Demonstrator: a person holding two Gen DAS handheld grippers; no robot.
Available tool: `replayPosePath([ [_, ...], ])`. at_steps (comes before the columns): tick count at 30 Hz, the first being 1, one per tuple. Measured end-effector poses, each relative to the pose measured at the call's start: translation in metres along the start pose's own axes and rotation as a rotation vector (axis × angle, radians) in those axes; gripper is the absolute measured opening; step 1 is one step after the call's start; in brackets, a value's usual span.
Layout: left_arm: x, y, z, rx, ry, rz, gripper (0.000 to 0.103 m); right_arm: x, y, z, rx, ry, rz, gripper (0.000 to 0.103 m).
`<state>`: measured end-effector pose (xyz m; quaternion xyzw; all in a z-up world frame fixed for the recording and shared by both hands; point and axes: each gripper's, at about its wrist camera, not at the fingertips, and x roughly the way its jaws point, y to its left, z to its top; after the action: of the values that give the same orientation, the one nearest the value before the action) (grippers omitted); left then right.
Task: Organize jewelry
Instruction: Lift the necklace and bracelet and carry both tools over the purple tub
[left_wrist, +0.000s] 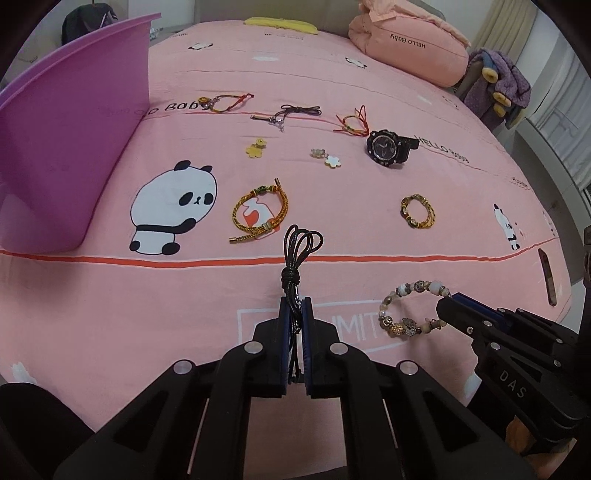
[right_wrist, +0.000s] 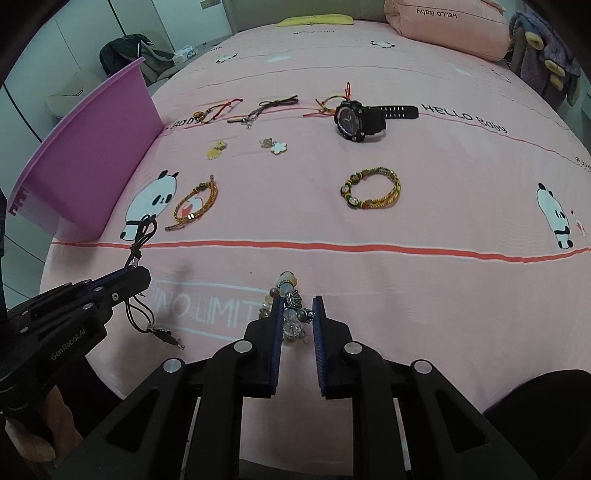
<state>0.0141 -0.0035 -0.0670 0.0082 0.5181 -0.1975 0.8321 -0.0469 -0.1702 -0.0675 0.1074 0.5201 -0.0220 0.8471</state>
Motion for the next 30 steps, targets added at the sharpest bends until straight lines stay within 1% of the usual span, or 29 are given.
replayPosePath([
  [7,-0.030,0.011,0.016,-0.017,-0.063,-0.006,0.006,-0.028,0.016,0.024,-0.021,-0.068,0.028,0.015],
  [12,-0.055,0.020,0.031,-0.014,-0.115,0.003,0.006,-0.047,0.036,0.047,-0.042,-0.119,0.064,0.015],
  [15,-0.067,0.029,0.043,-0.020,-0.131,-0.008,0.006,-0.058,0.054,0.065,-0.072,-0.151,0.086,0.015],
  [17,-0.076,0.039,0.053,-0.033,-0.143,-0.014,0.006,-0.064,0.065,0.078,-0.085,-0.168,0.104,0.015],
  [20,-0.089,0.053,0.067,-0.050,-0.163,-0.005,0.006,-0.070,0.084,0.097,-0.112,-0.194,0.128,0.015],
  [25,-0.110,0.083,0.092,-0.071,-0.202,0.029,0.006,-0.079,0.119,0.130,-0.151,-0.233,0.183,0.015],
  [28,-0.124,0.105,0.107,-0.097,-0.221,0.041,0.006,-0.085,0.147,0.149,-0.185,-0.259,0.219,0.015],
  [30,-0.133,0.119,0.115,-0.109,-0.243,0.063,0.006,-0.090,0.167,0.163,-0.210,-0.277,0.246,0.015],
])
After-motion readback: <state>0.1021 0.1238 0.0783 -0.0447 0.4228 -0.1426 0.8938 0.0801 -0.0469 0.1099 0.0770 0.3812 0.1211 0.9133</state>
